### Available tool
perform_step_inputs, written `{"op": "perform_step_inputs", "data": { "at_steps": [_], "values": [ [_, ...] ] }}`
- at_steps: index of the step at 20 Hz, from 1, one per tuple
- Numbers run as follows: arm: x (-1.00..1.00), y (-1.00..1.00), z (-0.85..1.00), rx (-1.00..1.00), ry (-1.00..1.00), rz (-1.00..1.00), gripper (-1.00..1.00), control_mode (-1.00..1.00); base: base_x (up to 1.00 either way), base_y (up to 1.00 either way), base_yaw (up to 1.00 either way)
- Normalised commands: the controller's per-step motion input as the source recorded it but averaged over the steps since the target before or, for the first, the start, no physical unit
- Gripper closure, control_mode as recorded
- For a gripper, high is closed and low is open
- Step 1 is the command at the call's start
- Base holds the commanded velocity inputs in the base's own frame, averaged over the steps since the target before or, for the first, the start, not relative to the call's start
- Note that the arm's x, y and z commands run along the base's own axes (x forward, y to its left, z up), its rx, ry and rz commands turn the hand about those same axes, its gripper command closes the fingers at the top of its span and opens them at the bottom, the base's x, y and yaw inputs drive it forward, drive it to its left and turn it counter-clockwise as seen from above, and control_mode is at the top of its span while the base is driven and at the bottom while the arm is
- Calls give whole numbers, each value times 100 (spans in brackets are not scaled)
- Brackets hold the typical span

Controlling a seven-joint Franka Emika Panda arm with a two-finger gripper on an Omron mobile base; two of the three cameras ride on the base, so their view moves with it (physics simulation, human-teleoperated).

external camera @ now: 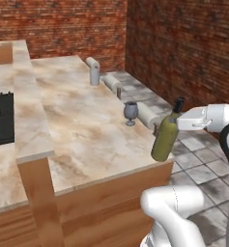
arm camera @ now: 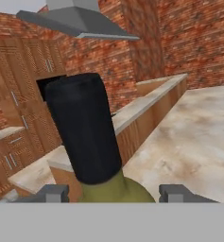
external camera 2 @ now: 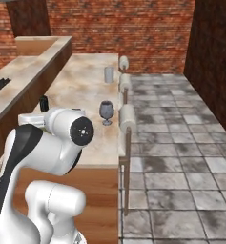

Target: There is a wine glass and glass cup on the dining counter. Place the wine bottle next to the wine glass and the juice bottle next to the glass cup.

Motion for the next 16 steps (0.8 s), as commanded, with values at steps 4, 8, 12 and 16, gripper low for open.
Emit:
{"op": "perform_step_inputs", "data": {
  "at_steps": [4, 8, 12, 16],
  "values": [
    [0, 0, 0, 0, 0, 0, 100, 100, 30, -41, 19],
    [0, 0, 0, 0, 0, 0, 100, 100, 57, -30, 21],
    [0, 0, 0, 0, 0, 0, 100, 100, 54, -32, 21],
    [0, 0, 0, 0, 0, 0, 100, 100, 28, -16, 6]
  ]
}}
